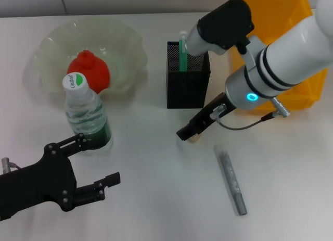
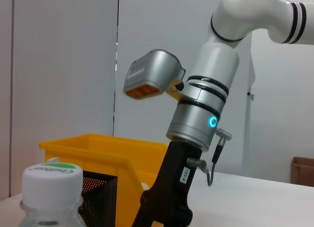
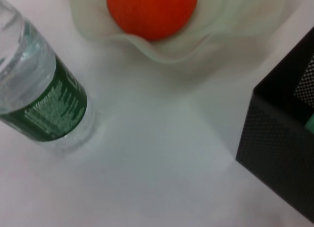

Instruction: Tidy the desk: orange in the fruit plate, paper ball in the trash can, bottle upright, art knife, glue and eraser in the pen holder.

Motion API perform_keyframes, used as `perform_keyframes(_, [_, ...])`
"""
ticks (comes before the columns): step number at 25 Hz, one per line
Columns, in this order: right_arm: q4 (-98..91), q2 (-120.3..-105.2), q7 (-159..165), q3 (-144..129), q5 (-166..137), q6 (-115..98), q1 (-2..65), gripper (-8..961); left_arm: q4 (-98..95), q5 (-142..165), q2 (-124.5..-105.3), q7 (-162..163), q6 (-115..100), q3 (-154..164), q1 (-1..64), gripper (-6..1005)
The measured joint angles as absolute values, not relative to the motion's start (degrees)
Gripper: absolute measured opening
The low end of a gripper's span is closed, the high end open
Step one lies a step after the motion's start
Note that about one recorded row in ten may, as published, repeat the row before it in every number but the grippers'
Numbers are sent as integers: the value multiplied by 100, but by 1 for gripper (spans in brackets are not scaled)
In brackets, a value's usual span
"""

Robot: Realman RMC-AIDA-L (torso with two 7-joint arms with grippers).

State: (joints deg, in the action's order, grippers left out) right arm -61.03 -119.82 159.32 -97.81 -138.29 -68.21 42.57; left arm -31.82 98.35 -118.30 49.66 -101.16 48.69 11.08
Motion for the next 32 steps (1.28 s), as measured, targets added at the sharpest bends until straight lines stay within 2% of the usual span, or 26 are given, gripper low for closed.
perform_keyframes(9, [-5866,-11989,15983,-10102,-13801,-6651,4402,741,-3182,9835,-11830,4966,-10116,4869,1100,780])
perform_keyframes(14, [-5770,-11989,15991,-10139,-13801,-6646,4465,685,-3182,9835,-11830,4966,-10115,4869,1092,781])
perform_keyframes(26, [-5925,-11983,15992,-10180,-13826,-6694,4461,261,-3182,9835,-11830,4966,-10106,4871,1097,781])
perform_keyframes(32, [-7000,-11953,15969,-10128,-13814,-6945,4005,254,-3182,9836,-11829,4966,-10111,4874,1099,781])
